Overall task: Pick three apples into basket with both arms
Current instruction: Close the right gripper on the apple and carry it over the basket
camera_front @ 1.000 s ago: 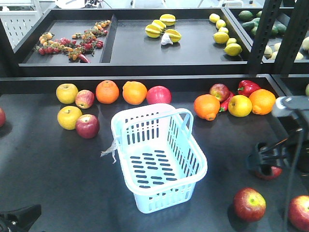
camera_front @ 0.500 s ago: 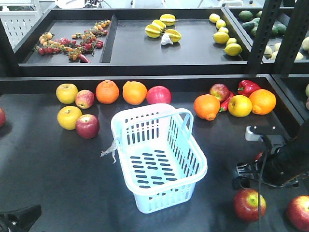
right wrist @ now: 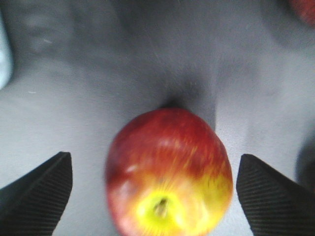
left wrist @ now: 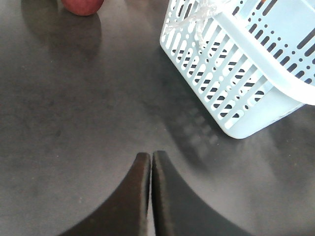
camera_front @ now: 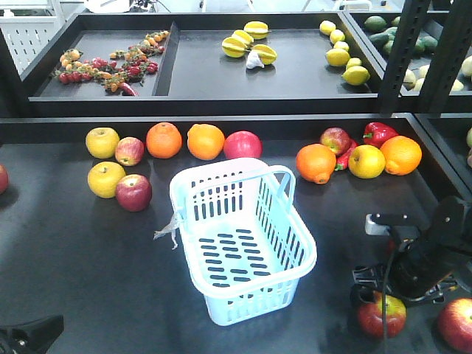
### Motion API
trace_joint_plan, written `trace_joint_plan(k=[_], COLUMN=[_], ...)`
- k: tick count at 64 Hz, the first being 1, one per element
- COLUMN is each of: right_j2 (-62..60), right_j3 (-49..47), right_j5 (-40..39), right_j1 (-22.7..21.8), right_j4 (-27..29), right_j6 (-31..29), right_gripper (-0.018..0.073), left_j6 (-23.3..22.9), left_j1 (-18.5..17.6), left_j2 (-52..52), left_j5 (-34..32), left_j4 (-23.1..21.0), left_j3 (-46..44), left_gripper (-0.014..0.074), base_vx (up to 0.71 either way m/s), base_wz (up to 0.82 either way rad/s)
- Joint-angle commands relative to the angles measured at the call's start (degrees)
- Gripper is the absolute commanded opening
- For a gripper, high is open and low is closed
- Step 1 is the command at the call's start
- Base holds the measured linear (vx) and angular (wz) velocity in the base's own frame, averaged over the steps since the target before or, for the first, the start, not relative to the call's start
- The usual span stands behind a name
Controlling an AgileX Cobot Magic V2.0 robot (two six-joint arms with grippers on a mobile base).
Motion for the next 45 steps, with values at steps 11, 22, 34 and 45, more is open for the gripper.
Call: trace_joint_plan(k=[11, 22, 34, 45], right_j2=[0.87, 0.87, -2.94, -13.01], right_j3=[-1.31, -1.31, -1.31, -1.31], right_j5=[-0.98, -0.09, 1.75, 4.94], right_j1=[-0.45, -0.45, -0.45, -0.45], right_j4=[0.46, 0.48, 0.48, 0.64], right_j6=[0.57, 0.79, 0.28, 0.23], right_gripper=[0.0581, 0.0402, 0.0146, -0.0001], left_j6=[-0.48, -0.48, -0.48, -0.48], left_j1=[-0.06, -0.06, -0.06, -0.06], left_j2=[-0.29, -0.29, -0.29, -0.29], left_j5=[-3.26, -3.26, -3.26, -3.26], left_j4=[-0.38, -0.38, -0.38, -0.38], left_j3=[-1.22, -1.22, -1.22, -1.22], left_gripper=[-0.0008, -0.0008, -0.0008, -0.0008], base_vx=[0.0, 0.0, 0.0, 0.0], base_wz=[0.0, 0.0, 0.0, 0.0])
